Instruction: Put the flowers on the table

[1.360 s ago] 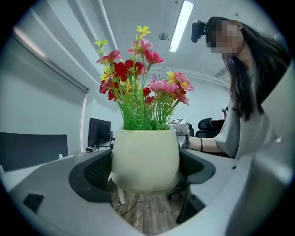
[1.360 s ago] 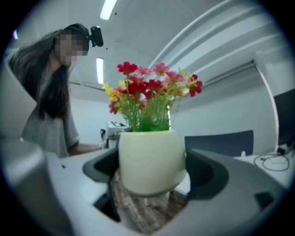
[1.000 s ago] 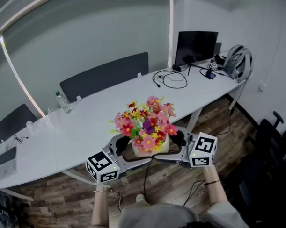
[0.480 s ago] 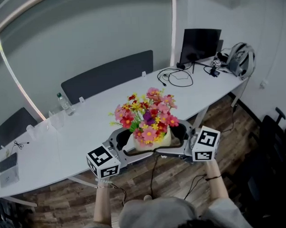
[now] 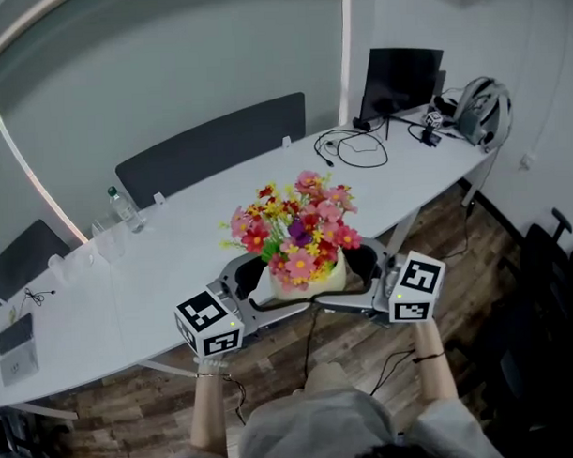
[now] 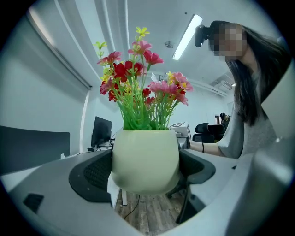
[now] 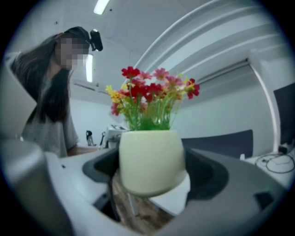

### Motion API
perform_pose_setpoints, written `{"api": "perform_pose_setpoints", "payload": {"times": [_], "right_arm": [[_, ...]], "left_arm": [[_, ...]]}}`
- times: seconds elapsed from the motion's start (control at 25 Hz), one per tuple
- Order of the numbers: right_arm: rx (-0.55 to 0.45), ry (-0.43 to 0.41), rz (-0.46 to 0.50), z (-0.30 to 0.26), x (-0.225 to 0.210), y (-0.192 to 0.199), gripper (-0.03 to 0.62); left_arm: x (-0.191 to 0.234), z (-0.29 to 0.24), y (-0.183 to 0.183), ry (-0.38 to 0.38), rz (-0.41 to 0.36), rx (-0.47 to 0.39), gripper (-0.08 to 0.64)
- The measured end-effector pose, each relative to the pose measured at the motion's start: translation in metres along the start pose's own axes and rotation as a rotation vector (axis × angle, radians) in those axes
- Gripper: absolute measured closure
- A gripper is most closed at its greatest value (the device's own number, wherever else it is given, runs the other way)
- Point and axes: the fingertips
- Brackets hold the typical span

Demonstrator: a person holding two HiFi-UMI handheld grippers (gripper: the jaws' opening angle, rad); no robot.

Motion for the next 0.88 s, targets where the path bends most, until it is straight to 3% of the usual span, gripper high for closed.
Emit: {"api": "perform_pose_setpoints", "payload": {"times": [0.16,0.4,0.88], "right_arm": [[-0.003,-0.011,-0.027,-0.021,-0.019,-0.005,0.146],[0.013,-0.020,-0.035,-0.026,-0.045,-0.003,0.146],[0.056,-0.026,-0.063,-0.015,-0.132,0.001,0.146]], "left_arm": [[0.028,0.006,-0.003,-0.015,0.042,-0.006,0.112],[0.051,-0.005,-0.001,-0.018,0.046,0.017,0.112],[0.116,-0.065,0.004,-0.025,0.065,0.021,0.112]]}}
Point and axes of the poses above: the fingertips, and each gripper's own axes: z backward along the fingers, x to its left, y out of its underside, and after that the axes turned 9 degrees about -y, right-handed
